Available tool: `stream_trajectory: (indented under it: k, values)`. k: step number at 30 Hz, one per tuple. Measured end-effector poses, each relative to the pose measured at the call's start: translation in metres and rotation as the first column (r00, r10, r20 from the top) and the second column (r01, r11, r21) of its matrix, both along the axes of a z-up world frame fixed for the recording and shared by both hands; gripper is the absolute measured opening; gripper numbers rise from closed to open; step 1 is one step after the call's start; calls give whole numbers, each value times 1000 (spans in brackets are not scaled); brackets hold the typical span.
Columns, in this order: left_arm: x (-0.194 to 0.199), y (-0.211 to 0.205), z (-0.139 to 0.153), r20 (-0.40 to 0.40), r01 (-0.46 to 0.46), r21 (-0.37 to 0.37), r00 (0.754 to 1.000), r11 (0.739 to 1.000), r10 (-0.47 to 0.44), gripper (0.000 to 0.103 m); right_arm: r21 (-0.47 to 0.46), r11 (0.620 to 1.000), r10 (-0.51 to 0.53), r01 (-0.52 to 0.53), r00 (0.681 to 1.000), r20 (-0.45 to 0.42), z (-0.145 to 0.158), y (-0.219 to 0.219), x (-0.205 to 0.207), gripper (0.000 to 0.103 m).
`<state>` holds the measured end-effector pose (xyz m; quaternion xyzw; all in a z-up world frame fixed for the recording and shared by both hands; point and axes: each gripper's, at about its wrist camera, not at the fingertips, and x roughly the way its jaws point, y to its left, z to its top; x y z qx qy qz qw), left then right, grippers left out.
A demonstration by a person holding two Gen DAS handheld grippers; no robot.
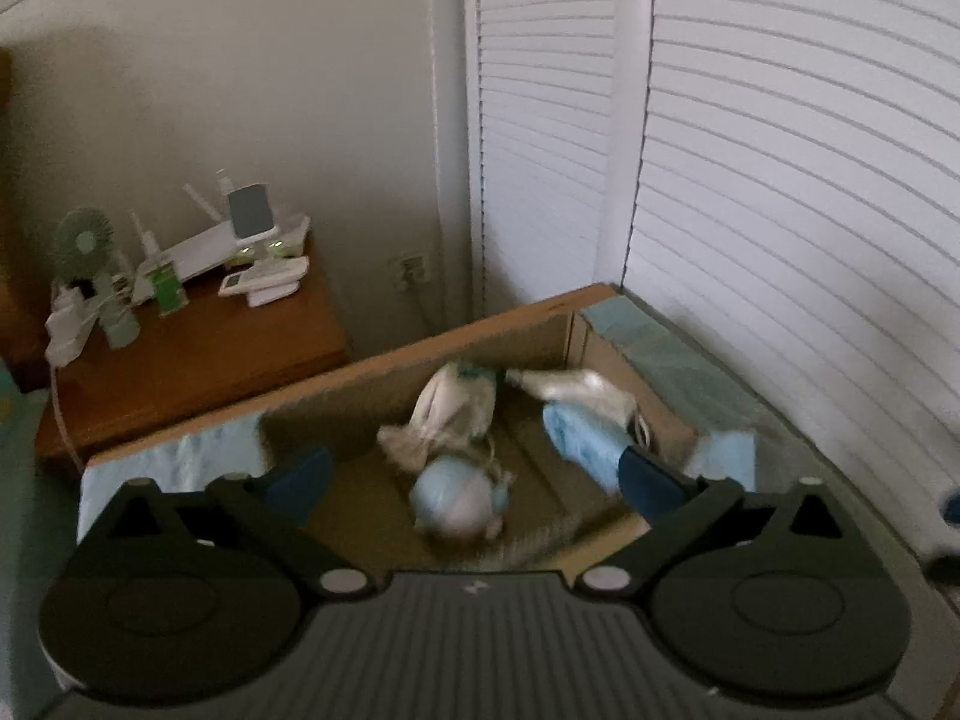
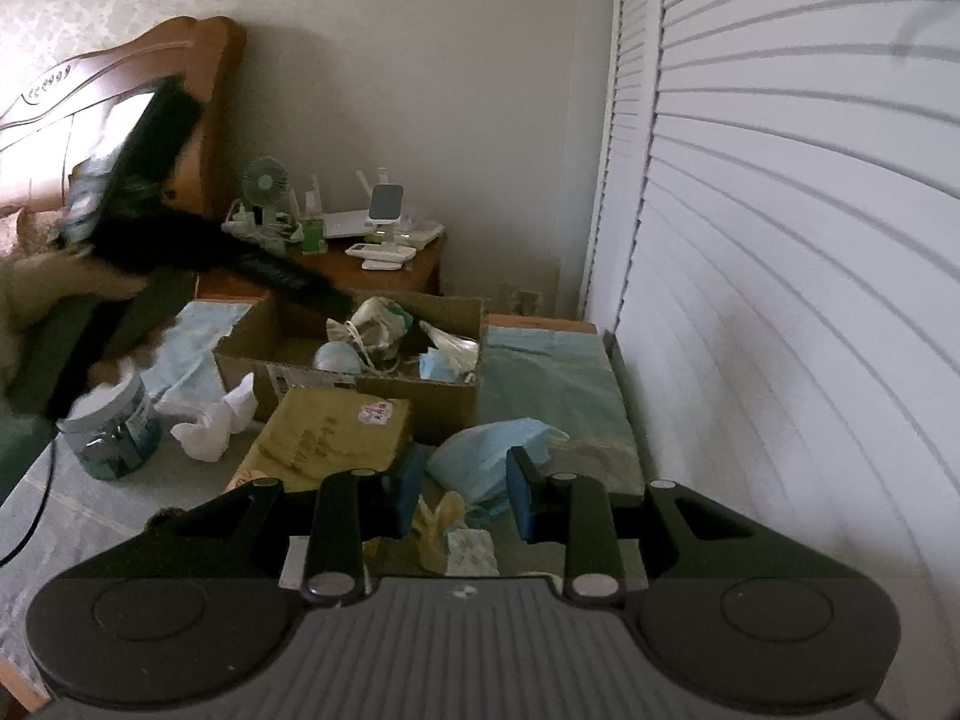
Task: Organize soft objects
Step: 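Carry the pouch into the cardboard box and open the left tool, then lift the patterned mask with the right tool while the left tool withdraws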
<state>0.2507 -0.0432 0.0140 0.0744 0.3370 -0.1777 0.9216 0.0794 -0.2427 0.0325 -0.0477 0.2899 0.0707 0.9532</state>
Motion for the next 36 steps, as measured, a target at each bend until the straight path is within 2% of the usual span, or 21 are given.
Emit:
stream_trajectory:
  k: [5, 9, 13, 16, 21, 24, 27, 29, 31, 36]
  values:
    - [-49, 28, 0, -24, -20, -56, 1000, 998, 19, 102, -22, 1000, 19, -19, 1000, 1, 2, 12, 13, 35]
    - [-85, 41, -4, -5, -44, -56, 999, 997, 43, 102, -30, 999, 35, -36, 999, -7, 2, 15, 18, 36]
    - [-112, 48, -9, 26, -35, -57, 999, 998, 36, 102, -25, 999, 40, -41, 997, -60, -14, 11, 19, 38]
    - [-126, 47, -15, 45, -22, -30, 999, 999, 23, 102, -49, 999, 11, -17, 993, -119, -34, 9, 18, 38]
    - [-141, 41, -28, 29, 35, -16, 999, 999, -35, 102, -67, 998, -24, 12, 984, -175, -59, 5, 19, 43]
    - [-147, 41, -33, 17, 47, -27, 999, 999, -47, 102, -72, 997, -41, 27, 980, -197, -68, 3, 27, 48]
    - [-150, 43, -35, 12, 49, -40, 999, 998, -49, 102, -83, 996, -51, 33, 973, -224, -77, 3, 32, 48]
    - [-152, 45, -35, 17, 54, -49, 998, 997, -54, 102, -93, 995, -46, 25, 971, -233, -81, 4, 30, 46]
    - [-151, 47, -36, 17, 57, -55, 998, 997, -56, 102, -106, 994, -49, 23, 968, -246, -83, 5, 30, 30]
    - [-150, 49, -39, 16, 54, -58, 998, 997, -54, 102, -140, 990, -52, 20, 972, -229, -75, 8, 26, 23]
